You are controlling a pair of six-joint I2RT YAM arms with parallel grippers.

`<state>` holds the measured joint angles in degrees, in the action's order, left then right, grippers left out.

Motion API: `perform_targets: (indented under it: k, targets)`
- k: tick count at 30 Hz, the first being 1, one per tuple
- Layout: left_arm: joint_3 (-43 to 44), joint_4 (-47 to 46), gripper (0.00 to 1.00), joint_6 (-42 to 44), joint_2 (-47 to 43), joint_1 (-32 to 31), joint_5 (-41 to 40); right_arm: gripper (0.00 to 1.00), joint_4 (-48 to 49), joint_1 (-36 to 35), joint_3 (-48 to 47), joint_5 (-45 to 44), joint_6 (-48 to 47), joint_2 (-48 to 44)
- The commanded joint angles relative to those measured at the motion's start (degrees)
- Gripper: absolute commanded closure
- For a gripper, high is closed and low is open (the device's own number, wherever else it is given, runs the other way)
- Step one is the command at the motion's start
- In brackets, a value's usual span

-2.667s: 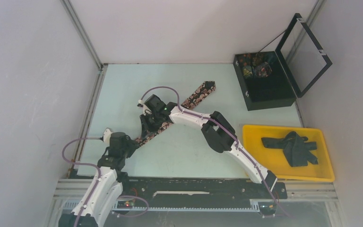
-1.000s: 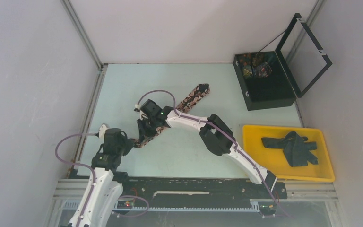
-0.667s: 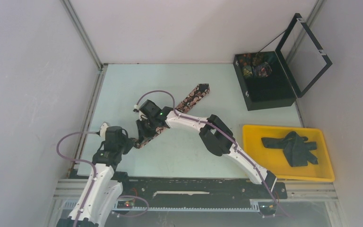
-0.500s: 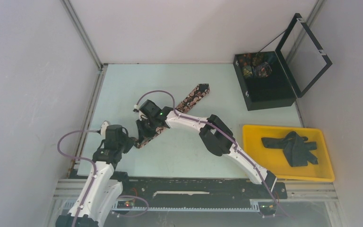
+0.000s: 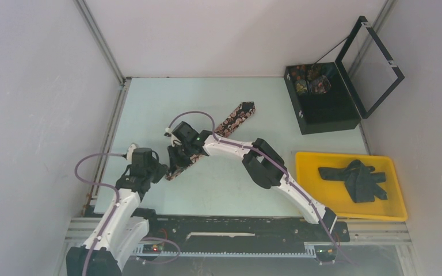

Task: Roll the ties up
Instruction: Roll the tie at the center of the board.

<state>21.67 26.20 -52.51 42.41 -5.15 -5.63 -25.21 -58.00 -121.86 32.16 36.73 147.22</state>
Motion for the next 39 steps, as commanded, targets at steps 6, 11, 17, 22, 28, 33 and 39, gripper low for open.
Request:
perform_targets:
  k: [6, 11, 17, 22, 28, 33, 39]
  targets:
    - [2.8, -5.3, 1.0, -0.8, 4.6, -2.4, 0.0, 0.9, 2.7, 1.4, 3.5, 1.7, 0.3, -3.8]
    - [2.6, -6.8, 1.0, -0.8, 7.2, -3.2, -0.6, 0.9, 2.8, 2.3, 5.9, 1.5, -0.3, -5.7]
    - [1.7, -8.7, 1.0, -1.2, 9.3, -3.9, -1.1, 0.88, 1.9, 3.3, 9.3, 0.5, -1.5, -9.3]
    - [1.7, -9.8, 1.0, -1.5, 10.8, -4.8, -1.4, 0.88, 1.7, 4.5, 11.9, -0.2, -2.3, -11.8]
    - [2.1, -11.2, 0.97, -1.7, 13.4, -5.7, -1.5, 0.88, 3.1, 5.7, 15.7, -0.5, -2.3, -14.5]
    - [2.6, -12.3, 0.78, -1.7, 14.7, -7.1, -1.6, 0.87, 4.1, 6.5, 17.4, -0.5, -2.1, -16.0]
    - [3.0, -12.2, 0.54, -1.9, 13.1, -8.1, -2.3, 0.86, 4.0, 6.8, 17.0, -0.5, -2.1, -16.6]
